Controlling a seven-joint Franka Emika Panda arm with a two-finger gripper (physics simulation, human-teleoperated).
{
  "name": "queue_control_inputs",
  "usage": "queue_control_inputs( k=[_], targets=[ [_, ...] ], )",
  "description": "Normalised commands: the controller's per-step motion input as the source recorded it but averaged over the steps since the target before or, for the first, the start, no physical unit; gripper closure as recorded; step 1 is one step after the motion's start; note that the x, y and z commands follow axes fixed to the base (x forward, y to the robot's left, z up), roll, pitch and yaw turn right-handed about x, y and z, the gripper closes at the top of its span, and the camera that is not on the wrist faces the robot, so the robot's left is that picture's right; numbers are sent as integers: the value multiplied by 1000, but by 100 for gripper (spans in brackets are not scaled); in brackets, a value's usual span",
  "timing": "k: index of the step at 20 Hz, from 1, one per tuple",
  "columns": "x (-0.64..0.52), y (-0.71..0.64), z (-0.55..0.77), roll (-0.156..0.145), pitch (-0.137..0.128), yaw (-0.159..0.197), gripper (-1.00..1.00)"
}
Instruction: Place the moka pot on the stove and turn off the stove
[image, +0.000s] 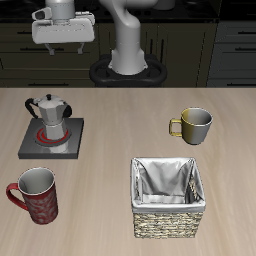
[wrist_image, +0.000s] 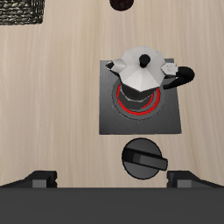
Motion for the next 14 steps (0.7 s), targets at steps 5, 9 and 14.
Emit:
queue_control_inputs(
  k=[5, 9, 14],
  targets=[
    [-218, -268, 32, -48, -19, 1, -100],
    [-126, -169, -92, -49, 3, 14, -100],
    [-100, -191, -79, -43, 12, 34, -100]
  ],
)
